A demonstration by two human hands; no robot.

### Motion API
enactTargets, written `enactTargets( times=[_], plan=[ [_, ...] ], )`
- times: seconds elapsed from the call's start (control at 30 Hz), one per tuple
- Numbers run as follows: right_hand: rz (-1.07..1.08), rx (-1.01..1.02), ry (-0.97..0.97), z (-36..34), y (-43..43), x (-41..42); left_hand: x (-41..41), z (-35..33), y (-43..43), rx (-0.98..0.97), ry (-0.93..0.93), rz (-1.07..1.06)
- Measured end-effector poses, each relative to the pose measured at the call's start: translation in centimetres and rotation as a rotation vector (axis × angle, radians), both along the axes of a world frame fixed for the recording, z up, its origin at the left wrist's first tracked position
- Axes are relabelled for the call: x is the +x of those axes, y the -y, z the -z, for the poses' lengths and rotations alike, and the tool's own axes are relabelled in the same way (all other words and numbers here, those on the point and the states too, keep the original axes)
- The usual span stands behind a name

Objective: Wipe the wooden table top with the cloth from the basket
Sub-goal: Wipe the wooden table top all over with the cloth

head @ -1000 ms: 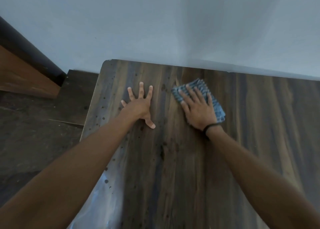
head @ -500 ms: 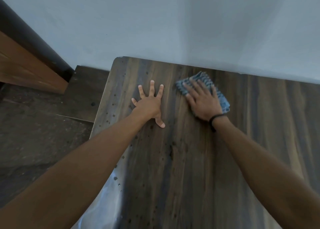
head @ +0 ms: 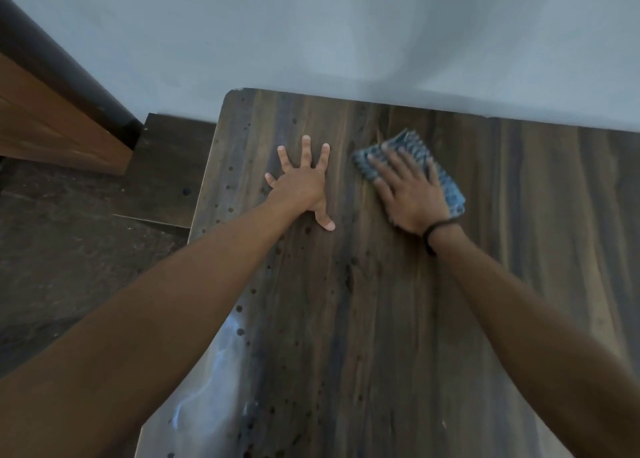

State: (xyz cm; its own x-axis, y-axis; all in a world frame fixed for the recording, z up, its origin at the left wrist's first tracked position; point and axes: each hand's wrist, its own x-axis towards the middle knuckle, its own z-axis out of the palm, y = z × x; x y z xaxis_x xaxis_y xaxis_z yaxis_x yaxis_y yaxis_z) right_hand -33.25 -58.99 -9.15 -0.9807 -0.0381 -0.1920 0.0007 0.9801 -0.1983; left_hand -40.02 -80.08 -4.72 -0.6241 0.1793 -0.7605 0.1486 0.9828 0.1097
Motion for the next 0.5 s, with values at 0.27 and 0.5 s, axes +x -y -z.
enactTargets(
  times=[0.27,0.5],
  plan=[
    [0.131,-0.049,-0.006,-0.1,2.6,2.1,0.3,-0.5,0.4,0.014,-0.002,0.009],
    [-0.012,0.029,-0.009,0.1,1.5,9.1,0.2,-0.3,0.2,0.019,-0.007,0.012]
  ],
)
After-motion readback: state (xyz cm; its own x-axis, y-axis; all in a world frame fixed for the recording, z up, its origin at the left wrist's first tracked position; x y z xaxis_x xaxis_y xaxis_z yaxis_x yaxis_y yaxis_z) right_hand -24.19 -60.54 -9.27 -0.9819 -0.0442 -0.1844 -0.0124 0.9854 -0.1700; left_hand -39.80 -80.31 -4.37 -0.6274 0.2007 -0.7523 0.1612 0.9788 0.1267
